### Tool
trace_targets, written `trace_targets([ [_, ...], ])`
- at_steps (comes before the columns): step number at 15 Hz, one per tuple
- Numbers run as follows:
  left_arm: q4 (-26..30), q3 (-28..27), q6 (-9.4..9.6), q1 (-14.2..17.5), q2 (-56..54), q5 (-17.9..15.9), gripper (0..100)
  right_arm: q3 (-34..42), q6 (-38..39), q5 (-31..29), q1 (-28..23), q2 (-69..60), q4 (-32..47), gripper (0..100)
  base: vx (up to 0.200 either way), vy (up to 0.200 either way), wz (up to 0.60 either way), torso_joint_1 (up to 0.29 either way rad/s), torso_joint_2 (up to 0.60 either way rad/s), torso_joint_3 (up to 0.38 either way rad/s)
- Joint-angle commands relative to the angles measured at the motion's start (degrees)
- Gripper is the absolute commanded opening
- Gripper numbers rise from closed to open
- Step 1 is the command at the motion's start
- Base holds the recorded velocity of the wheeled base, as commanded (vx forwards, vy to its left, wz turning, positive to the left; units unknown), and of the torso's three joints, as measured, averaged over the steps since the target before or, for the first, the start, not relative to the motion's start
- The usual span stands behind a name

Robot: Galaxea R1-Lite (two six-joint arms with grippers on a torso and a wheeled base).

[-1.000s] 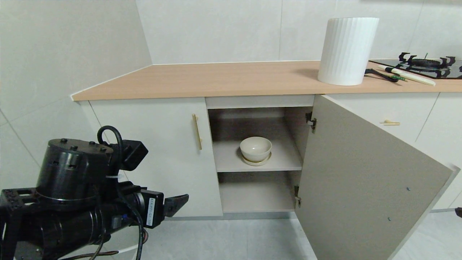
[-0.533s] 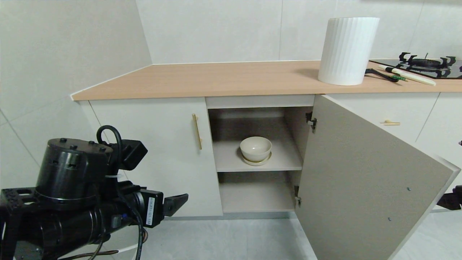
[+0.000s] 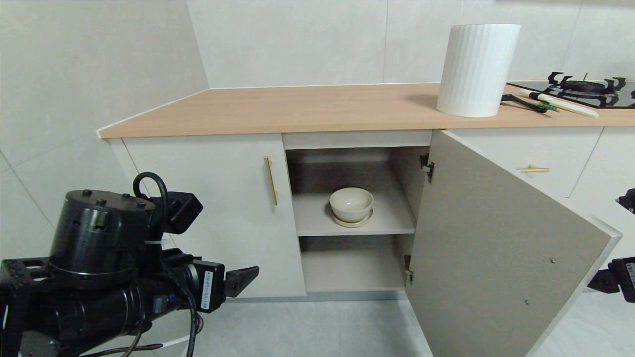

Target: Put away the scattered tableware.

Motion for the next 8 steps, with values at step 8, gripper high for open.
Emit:
trace_targets([
  [8, -0.03, -0.09, -0.03, 0.00, 0.02, 0.03, 100, 1.68, 4.59, 1.44, 12.20, -1.73, -0.40, 100, 0.000, 0.000, 0.00, 0.000, 0.00, 0.000],
])
